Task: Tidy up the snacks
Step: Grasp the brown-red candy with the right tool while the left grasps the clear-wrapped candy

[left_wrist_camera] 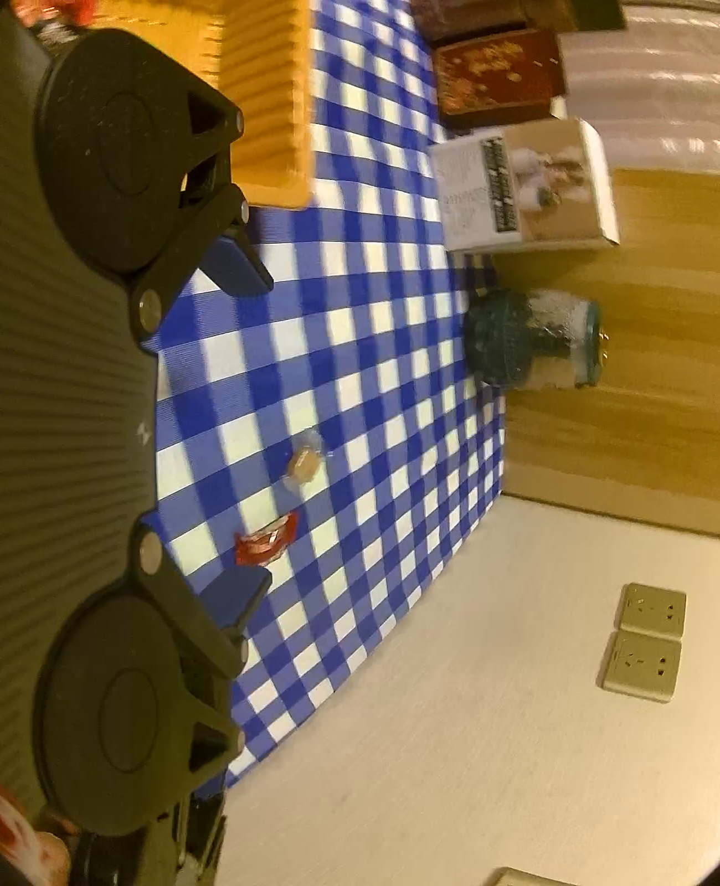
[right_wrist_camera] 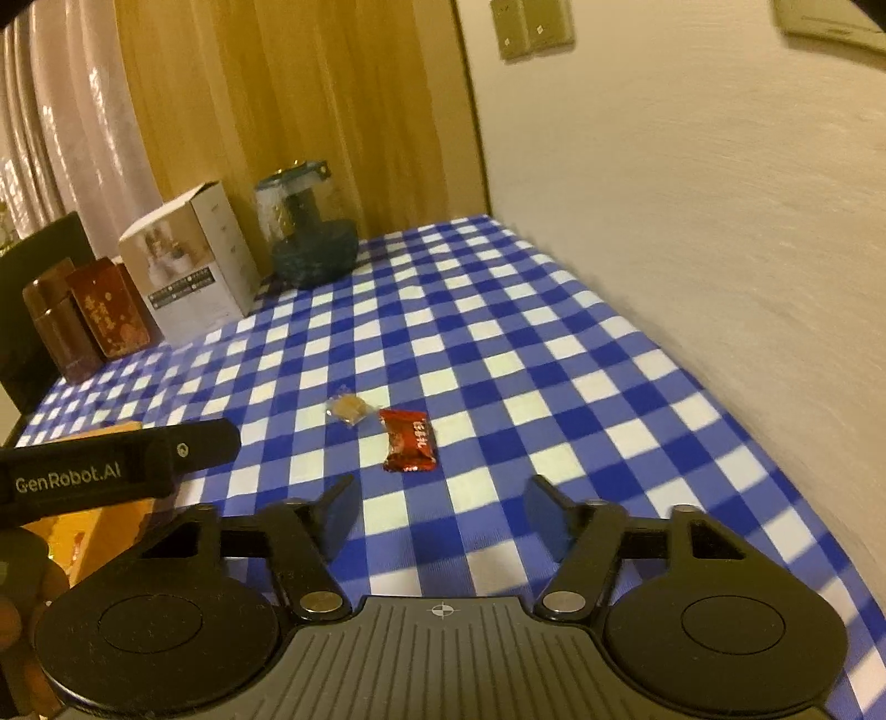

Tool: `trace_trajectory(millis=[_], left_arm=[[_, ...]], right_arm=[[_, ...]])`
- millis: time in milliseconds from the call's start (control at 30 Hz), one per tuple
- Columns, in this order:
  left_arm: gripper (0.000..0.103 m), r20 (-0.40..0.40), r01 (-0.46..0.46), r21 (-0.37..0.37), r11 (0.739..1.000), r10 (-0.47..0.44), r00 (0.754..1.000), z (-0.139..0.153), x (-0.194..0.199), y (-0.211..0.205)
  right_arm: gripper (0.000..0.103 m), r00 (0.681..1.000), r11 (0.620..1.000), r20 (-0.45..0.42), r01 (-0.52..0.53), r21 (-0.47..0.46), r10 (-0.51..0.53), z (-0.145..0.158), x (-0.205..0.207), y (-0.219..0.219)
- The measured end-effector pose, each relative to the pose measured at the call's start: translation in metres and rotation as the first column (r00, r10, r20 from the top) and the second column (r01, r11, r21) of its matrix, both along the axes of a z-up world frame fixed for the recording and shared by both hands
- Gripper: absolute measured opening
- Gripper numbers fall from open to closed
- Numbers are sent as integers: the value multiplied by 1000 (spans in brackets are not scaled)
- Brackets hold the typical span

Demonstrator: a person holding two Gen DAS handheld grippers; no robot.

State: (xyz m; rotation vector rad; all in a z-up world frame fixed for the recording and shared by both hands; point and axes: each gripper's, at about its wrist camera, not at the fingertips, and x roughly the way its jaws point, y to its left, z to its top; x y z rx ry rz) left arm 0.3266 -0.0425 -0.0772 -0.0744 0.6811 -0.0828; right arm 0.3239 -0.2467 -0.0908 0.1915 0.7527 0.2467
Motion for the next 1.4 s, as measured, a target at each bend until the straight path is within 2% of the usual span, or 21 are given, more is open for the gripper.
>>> trace_trajectory(millis=[100,233,400,533,933,1067,1300,1400], left_arm=[[101,22,2,29,1000,-3,1000,1,13,1],[101,13,-9,18,1000,9,1000,1,29,8],[99,2,2,65,998,-2,1000,1,49,8],[99,-8,-5,74,997,6,1000,0,63,11],[99,-51,-17,77,997,21,998,-12,74,17],[99,-56,-15,82,997,20,998,-15,74,17],[99,-58,54,92,994,-49,997,-18,76,3],[94,-76,102,108,989,-94,993,-25,83,-7]], right_arm=[[56,1000,1000,1,-10,-12,10,-8,13,3],[52,1000,1000,2,-21,1,21,-14,28,5],[46,999,999,-3,-53,-2,53,-23,44,14],[42,997,997,-10,-77,-9,77,-31,55,23],[36,994,992,-31,-104,-71,102,-53,81,47],[26,993,988,-29,-113,-100,111,-54,82,51],[25,1000,997,0,28,-74,-28,-39,79,17],[25,997,996,-12,77,-55,-78,-38,80,0]])
